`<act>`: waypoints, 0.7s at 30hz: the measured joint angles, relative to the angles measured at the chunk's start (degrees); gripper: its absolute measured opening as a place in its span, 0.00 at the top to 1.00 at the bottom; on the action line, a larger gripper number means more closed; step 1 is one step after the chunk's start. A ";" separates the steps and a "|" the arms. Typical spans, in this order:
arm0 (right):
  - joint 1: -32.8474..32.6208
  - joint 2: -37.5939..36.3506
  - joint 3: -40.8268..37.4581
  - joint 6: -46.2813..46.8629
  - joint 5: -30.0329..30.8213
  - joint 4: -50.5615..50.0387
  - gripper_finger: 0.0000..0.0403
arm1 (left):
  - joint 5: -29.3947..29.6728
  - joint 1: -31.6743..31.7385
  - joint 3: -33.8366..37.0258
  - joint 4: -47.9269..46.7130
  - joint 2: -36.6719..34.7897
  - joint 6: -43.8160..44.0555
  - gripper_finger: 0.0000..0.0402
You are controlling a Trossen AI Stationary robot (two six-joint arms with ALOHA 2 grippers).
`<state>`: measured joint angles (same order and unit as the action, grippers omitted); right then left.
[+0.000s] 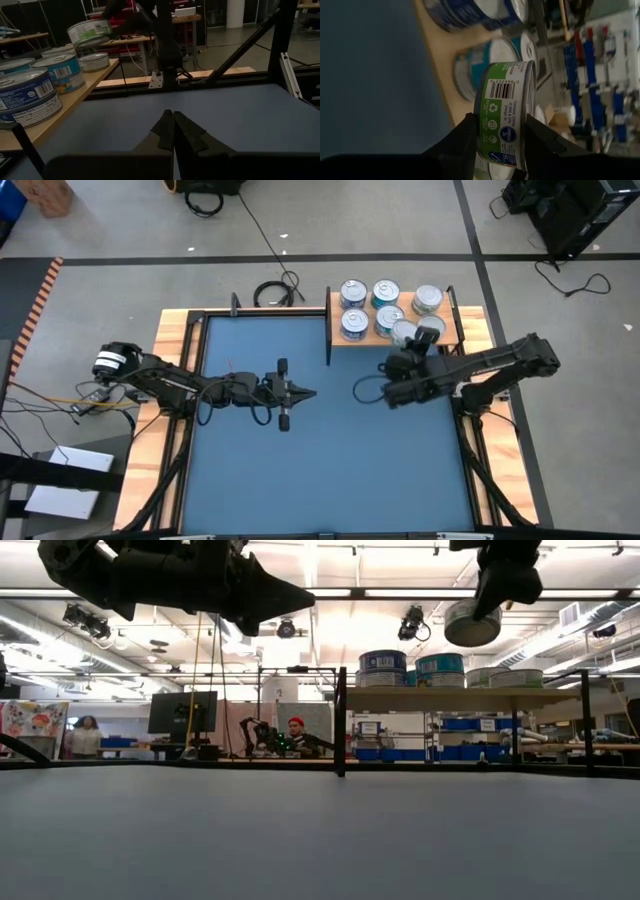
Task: Stack canned seafood by type on shelf
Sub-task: Stack the green tuna can on top of the green tuna can on the shelf
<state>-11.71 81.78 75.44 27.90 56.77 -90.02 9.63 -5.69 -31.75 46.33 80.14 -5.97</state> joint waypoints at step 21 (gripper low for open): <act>12.88 -10.36 -14.94 -4.64 -0.99 -0.01 0.69 | 0.00 0.00 -0.04 0.61 0.00 -1.26 0.99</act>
<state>1.17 71.42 60.50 23.26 55.79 -90.02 9.63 -5.69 -31.79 46.94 80.14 -7.22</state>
